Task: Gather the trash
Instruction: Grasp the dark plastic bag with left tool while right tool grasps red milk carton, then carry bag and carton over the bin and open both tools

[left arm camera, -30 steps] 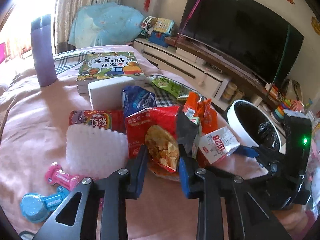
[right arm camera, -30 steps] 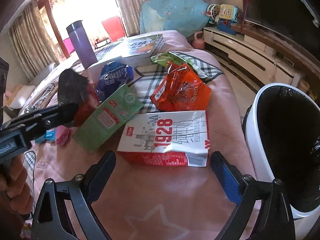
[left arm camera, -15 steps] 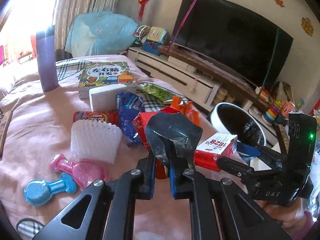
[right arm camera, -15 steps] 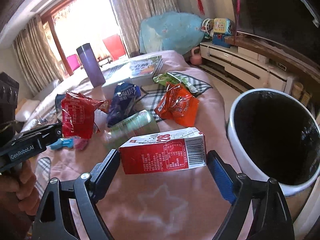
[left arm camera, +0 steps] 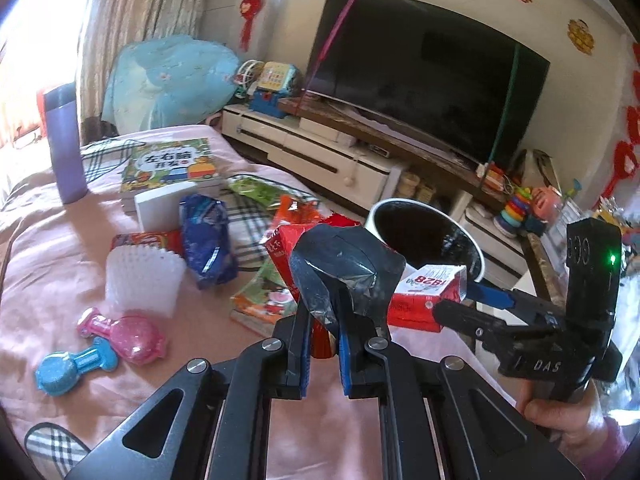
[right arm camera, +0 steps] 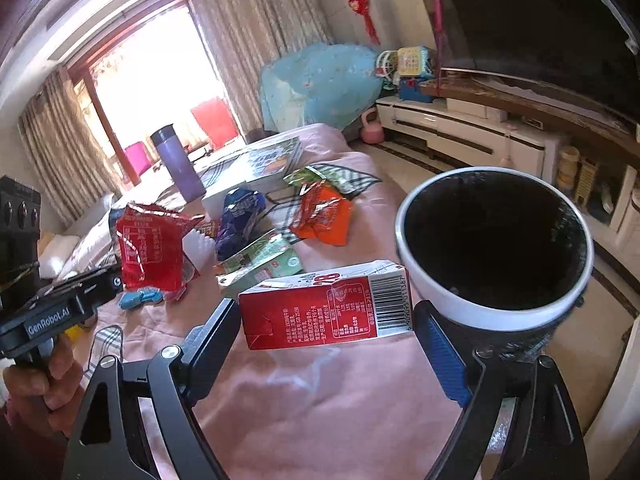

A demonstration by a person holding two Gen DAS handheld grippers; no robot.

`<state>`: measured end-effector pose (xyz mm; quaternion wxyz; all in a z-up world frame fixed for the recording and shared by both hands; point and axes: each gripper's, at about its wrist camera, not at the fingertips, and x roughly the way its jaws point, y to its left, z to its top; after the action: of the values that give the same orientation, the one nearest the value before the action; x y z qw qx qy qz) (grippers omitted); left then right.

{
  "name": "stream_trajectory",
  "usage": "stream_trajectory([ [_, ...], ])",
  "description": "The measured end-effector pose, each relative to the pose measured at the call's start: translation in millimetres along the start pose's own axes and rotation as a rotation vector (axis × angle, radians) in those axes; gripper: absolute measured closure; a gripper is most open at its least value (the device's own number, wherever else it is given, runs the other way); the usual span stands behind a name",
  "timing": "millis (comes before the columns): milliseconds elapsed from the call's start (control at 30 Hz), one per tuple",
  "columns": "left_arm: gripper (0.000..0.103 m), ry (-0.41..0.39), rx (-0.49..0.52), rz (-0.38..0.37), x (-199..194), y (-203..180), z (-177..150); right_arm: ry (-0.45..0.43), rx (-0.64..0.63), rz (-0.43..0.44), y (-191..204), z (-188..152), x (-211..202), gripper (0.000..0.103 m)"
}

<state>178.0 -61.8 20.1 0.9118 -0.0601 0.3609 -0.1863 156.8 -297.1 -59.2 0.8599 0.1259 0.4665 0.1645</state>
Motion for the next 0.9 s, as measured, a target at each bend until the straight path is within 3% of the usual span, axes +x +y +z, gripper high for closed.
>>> stream_trajectory([
  [400,0.093,0.032,0.064,-0.037,21,-36,8,-0.06,0.056,-0.048,-37,5,-33,0.014],
  [900,0.094,0.086,0.145,-0.09,87,-83,43,-0.104,0.105,-0.095,-87,25,-47,0.014],
])
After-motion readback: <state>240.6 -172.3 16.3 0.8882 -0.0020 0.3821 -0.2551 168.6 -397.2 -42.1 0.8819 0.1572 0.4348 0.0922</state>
